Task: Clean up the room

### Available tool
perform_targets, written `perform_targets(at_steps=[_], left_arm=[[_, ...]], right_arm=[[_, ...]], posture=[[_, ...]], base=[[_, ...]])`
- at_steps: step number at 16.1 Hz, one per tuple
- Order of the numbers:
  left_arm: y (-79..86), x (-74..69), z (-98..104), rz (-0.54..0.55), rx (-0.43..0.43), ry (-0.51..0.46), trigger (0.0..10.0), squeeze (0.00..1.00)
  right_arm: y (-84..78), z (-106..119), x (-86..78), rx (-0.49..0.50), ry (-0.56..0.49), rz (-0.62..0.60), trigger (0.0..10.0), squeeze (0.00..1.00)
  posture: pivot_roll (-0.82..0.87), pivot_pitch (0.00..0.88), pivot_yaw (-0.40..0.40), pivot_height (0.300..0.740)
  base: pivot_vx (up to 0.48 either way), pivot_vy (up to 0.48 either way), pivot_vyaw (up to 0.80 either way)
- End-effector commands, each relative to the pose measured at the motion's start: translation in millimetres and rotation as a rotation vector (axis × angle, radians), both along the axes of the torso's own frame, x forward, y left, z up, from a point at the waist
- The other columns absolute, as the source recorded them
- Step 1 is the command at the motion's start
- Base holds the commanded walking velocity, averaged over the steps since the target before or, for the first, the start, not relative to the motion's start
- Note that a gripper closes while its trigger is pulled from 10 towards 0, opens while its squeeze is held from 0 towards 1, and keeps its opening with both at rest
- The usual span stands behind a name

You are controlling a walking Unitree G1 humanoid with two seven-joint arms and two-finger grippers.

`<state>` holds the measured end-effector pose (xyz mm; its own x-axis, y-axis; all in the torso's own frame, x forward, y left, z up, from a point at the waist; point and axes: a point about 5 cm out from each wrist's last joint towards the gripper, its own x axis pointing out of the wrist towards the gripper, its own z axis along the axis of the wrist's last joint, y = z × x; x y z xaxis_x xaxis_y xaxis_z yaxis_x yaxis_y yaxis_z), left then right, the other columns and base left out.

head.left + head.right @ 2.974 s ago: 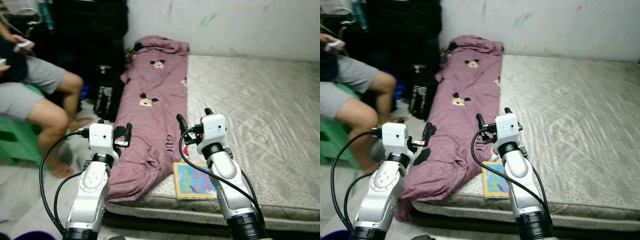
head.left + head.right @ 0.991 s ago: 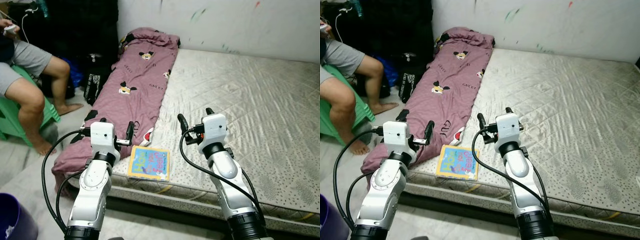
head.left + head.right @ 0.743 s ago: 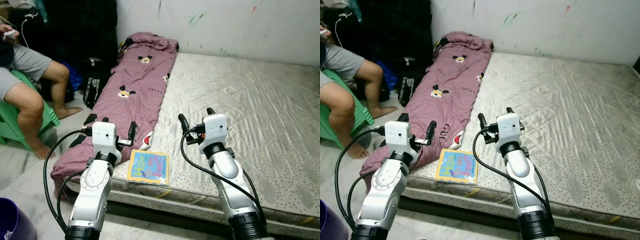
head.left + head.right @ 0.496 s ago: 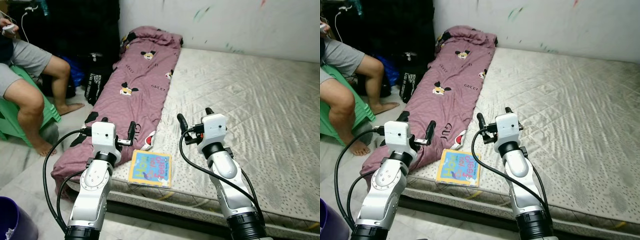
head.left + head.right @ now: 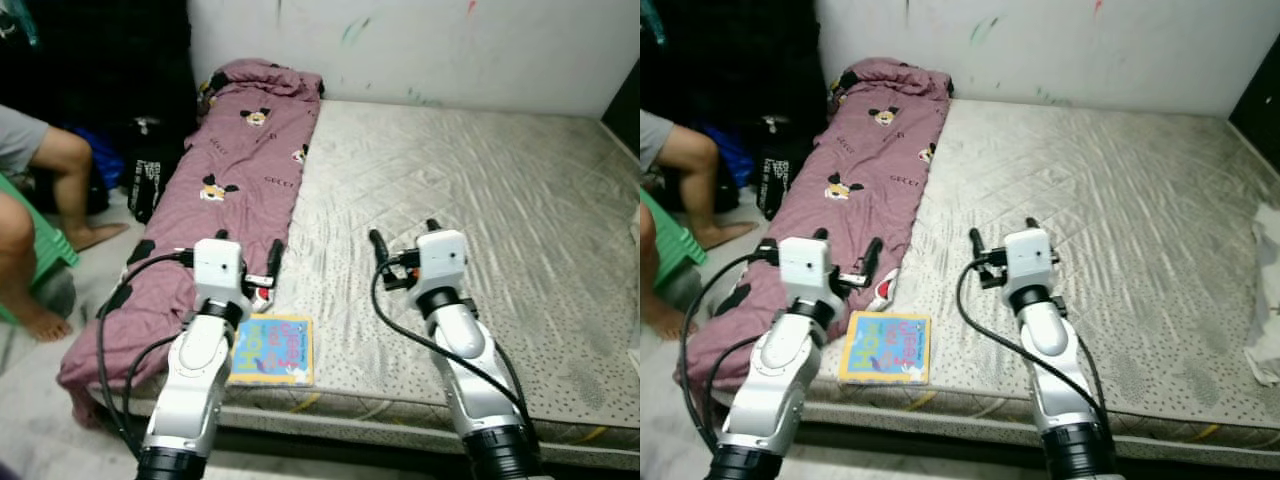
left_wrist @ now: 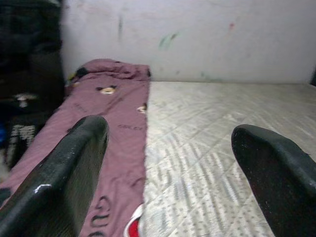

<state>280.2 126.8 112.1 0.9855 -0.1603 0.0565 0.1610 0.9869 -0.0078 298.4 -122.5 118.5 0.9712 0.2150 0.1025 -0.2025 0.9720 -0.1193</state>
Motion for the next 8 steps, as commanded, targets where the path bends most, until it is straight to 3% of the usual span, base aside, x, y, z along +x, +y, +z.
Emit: perform_targets(at_steps=[1,6,8], left_arm=[[6.9,-0.8,-2.6,0.028,0.008,0.013,10.0,0.0],[5.9,-0.7,-3.1,0.028,0.019,0.017,10.0,0.0],[5.6,-0.5,-2.9,0.028,0.019,0.016,10.0,0.0]], right_arm=[[6.3,5.5,1.3,0.009,-0.022,0.017,10.0,0.0],[5.3,5.3,1.1,0.014,-0.023,0.013,10.0,0.0],[5.2,5.3,1.4,0.011,-0.022,0.014,10.0,0.0]], posture=[[0.01,0.0,-0.024,0.74],[0.01,0.0,-0.024,0.74],[0.01,0.0,-0.027,0.74]], base=[[0.0,0.0,0.0],[0.0,0.0,0.0],[0.0,-0.272,0.0]])
